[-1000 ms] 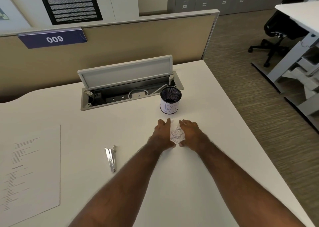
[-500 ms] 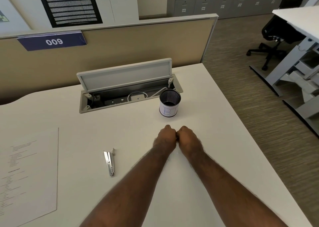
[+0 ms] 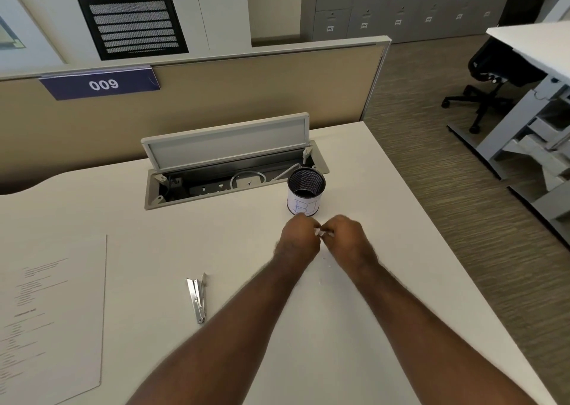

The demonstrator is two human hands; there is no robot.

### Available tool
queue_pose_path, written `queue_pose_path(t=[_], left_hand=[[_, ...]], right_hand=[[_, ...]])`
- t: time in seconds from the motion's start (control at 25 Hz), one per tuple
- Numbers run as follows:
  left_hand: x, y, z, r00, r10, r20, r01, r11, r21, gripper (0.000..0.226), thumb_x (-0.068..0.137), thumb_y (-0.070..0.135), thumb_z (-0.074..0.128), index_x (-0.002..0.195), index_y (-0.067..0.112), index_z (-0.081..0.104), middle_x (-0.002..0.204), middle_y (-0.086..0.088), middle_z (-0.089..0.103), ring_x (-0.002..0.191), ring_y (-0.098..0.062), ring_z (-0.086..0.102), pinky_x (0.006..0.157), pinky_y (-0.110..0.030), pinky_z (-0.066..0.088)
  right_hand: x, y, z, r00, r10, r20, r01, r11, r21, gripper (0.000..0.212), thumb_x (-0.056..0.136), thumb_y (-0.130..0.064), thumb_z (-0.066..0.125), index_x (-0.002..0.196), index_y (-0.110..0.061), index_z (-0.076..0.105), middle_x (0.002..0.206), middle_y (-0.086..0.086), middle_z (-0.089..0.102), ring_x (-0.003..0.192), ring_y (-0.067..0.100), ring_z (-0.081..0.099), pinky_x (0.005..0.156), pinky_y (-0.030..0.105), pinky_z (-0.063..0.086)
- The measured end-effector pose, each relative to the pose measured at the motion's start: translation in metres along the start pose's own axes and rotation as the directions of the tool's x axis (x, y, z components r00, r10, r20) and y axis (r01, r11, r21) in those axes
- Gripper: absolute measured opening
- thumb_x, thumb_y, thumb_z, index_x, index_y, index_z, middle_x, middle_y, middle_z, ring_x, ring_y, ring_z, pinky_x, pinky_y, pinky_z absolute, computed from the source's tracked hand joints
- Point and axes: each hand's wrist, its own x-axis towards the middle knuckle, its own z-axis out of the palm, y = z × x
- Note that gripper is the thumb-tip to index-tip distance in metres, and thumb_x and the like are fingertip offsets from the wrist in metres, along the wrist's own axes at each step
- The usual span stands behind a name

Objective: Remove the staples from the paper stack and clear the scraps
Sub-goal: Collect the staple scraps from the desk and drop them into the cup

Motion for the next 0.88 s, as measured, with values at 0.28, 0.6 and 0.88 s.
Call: queue_pose_path(t=[0.28, 0.6, 0.88], left_hand=[[0.054, 0.023, -0.071, 0.996, 0.024, -0.086, -0.013, 0.993, 0.119, 0.024, 0.089, 0.016, 0.062, 0.11, 0.014, 0.074, 0.109, -0.011, 0.072, 0.1, -0.028, 0.066, 0.08, -0.03, 0.048], [0.077, 0.014, -0.082, 0.996, -0.091, 0.011, 0.087, 0.978, 0.187, 0.029, 0.09, 0.021, 0.064, 0.116, 0.009, 0.069, 0.112, -0.009, 0.072, 0.099, -0.023, 0.067, 0.088, -0.032, 0.052], [0.074, 0.013, -0.083, 0.992, -0.126, -0.02, 0.128, 0.988, 0.082, 0.027, 0.092, 0.018, 0.061, 0.117, 0.009, 0.07, 0.109, -0.01, 0.072, 0.086, -0.02, 0.062, 0.086, -0.032, 0.053]], right_hand=[[0.076, -0.052, -0.04, 0.996, -0.03, -0.079, 0.026, 0.999, -0.048, 0.021, 0.086, -0.021, 0.063, 0.1, -0.012, 0.075, 0.097, 0.011, 0.074, 0.085, 0.029, 0.069, 0.078, 0.038, 0.058], [0.112, -0.071, -0.021, 0.994, 0.107, 0.032, -0.103, 0.987, -0.121, 0.027, 0.088, -0.019, 0.064, 0.11, -0.006, 0.071, 0.107, 0.013, 0.072, 0.092, 0.032, 0.067, 0.08, 0.031, 0.051], [0.113, -0.074, -0.02, 0.989, 0.129, 0.067, -0.121, 0.986, -0.113, 0.029, 0.089, -0.021, 0.064, 0.113, -0.004, 0.068, 0.111, 0.015, 0.07, 0.099, 0.034, 0.066, 0.085, 0.037, 0.052]])
